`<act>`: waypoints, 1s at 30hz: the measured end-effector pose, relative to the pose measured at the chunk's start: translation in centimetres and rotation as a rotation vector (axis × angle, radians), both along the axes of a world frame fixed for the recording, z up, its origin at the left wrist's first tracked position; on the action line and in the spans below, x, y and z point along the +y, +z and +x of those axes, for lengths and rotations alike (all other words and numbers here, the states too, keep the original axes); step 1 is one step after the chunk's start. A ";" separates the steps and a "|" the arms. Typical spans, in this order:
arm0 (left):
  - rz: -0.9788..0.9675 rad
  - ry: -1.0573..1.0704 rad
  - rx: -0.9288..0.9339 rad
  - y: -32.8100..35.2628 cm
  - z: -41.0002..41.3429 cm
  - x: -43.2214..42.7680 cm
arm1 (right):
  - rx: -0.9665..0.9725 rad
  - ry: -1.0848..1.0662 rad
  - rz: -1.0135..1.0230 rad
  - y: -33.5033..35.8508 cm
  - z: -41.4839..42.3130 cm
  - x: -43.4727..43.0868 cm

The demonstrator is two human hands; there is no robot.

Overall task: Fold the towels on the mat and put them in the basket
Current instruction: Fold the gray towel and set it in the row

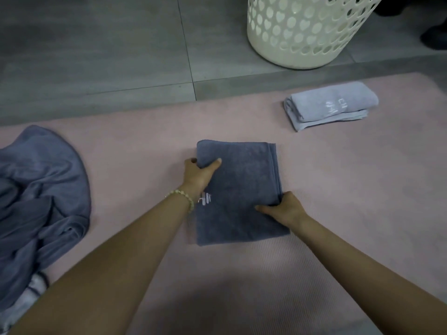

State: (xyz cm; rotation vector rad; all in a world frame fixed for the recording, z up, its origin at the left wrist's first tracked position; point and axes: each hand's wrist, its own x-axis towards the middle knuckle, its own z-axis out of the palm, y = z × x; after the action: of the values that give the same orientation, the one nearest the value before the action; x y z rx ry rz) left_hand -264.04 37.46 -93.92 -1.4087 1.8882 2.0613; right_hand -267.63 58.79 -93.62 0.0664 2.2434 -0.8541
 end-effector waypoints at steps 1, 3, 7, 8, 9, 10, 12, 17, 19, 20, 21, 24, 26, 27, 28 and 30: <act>0.123 -0.057 0.006 0.8 -0.3 -0.4 | -0.099 -0.008 -0.078 0.6 -0.3 0.1; 0.309 -0.254 -0.010 2.8 -0.2 -1.0 | -0.219 0.006 -0.256 1.8 -0.8 0.5; 0.554 -0.319 0.094 5.6 1.0 -2.4 | -0.258 0.155 -0.417 4.3 -1.6 1.1; 0.595 -0.300 0.110 6.3 1.5 -2.9 | -0.246 0.217 -0.402 5.1 -1.9 1.1; 0.629 -0.282 0.100 6.9 2.2 -3.5 | -0.243 0.276 -0.388 6.0 -2.4 1.1; 0.650 -0.283 0.074 7.3 2.9 -4.3 | -0.257 0.337 -0.385 7.1 -2.8 1.0; 0.682 -0.369 0.009 8.1 4.8 -5.7 | -0.305 0.456 -0.383 9.4 -3.5 0.6; 0.599 -0.578 -0.017 7.8 9.9 -7.0 | -0.329 0.582 -0.283 12.1 -4.9 -1.6; 0.502 -0.610 -0.048 6.7 10.9 -7.0 | -0.232 0.571 -0.212 11.5 -5.5 -3.2; 0.420 -0.590 -0.054 5.7 11.2 -7.0 | -0.136 0.490 -0.220 10.6 -5.8 -3.9; 0.314 -0.525 -0.034 4.9 11.3 -6.8 | -0.024 0.358 -0.258 9.4 -6.1 -4.5; -0.183 -0.162 0.039 1.8 12.4 -6.5 | 0.436 0.141 -0.338 5.7 -4.0 -5.2; -0.609 -0.155 0.120 0.8 13.8 -6.0 | 0.639 0.314 -0.355 3.2 -0.4 -4.3; -0.804 -0.302 0.187 0.4 14.6 -5.5 | 0.663 0.438 -0.362 1.9 1.7 -3.5; -0.968 -0.510 0.246 0.2 15.3 -4.8 | 0.648 0.573 -0.342 0.9 3.5 -2.6; -1.134 -0.918 0.320 -1.0 16.0 -3.6 | 0.588 0.837 -0.256 -0.7 6.0 -1.0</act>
State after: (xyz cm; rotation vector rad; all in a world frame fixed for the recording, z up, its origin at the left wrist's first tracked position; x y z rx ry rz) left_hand -248.06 33.87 -94.97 0.0472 3.1320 0.7591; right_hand -261.60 57.82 -94.35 -1.2911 2.2983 -0.7138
